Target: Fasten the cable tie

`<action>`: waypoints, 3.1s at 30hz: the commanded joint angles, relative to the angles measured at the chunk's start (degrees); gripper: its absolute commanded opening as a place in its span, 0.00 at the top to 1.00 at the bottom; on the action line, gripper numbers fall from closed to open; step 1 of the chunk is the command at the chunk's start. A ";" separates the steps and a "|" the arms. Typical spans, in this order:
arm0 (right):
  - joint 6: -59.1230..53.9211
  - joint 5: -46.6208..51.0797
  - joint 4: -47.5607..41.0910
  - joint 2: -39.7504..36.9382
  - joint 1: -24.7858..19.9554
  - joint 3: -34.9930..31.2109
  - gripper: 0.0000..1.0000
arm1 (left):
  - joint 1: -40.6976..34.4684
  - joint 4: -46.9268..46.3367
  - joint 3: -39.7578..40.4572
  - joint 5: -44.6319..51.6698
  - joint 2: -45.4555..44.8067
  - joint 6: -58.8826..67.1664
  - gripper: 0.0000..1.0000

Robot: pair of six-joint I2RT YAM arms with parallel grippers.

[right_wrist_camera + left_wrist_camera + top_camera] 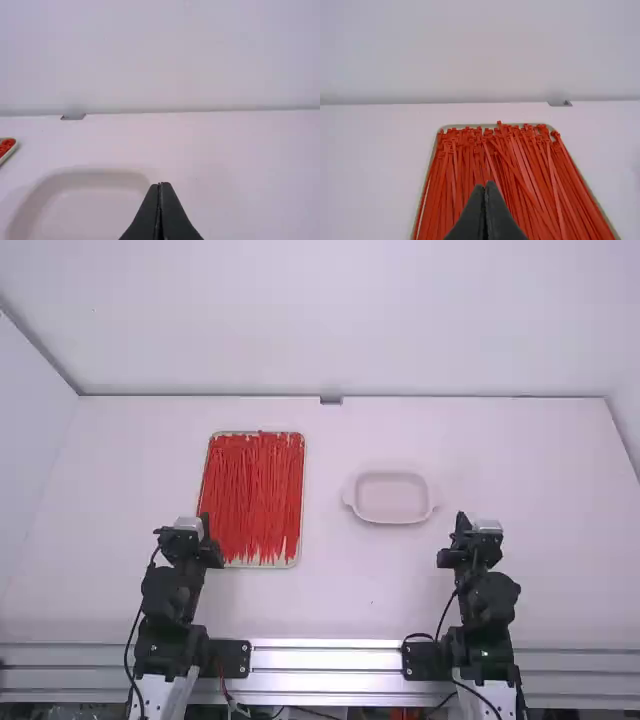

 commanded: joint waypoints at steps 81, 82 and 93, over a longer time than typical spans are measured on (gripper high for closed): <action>-2.97 11.69 -29.97 77.26 25.44 59.67 0.02 | -1.11 -26.40 57.33 3.43 68.91 -4.63 0.01; -2.43 13.60 -30.08 77.26 27.08 59.67 0.02 | -1.11 -26.14 57.33 3.41 68.94 -4.66 0.01; -2.45 14.73 -27.21 77.29 30.25 59.65 0.02 | -1.11 -22.32 58.49 3.21 68.98 -5.07 0.01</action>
